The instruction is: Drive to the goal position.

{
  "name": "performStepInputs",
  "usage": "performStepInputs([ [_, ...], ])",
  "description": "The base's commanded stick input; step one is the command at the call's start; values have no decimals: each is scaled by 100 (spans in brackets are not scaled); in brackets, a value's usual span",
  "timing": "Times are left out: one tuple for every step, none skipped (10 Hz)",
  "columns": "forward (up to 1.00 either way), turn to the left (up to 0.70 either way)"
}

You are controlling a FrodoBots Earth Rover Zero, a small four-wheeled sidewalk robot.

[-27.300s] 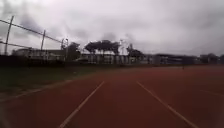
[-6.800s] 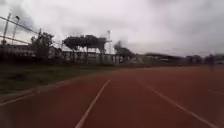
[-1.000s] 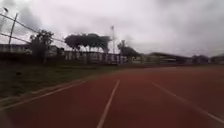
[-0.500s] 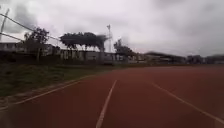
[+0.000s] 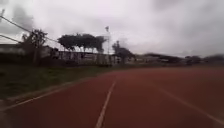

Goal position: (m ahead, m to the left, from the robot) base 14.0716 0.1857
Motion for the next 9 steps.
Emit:
performStepInputs([
  [50, 0],
  [50, 0],
  [50, 0],
  [50, 0],
  [50, 0],
  [50, 0],
  [50, 0],
  [50, 0],
  [50, 0],
])
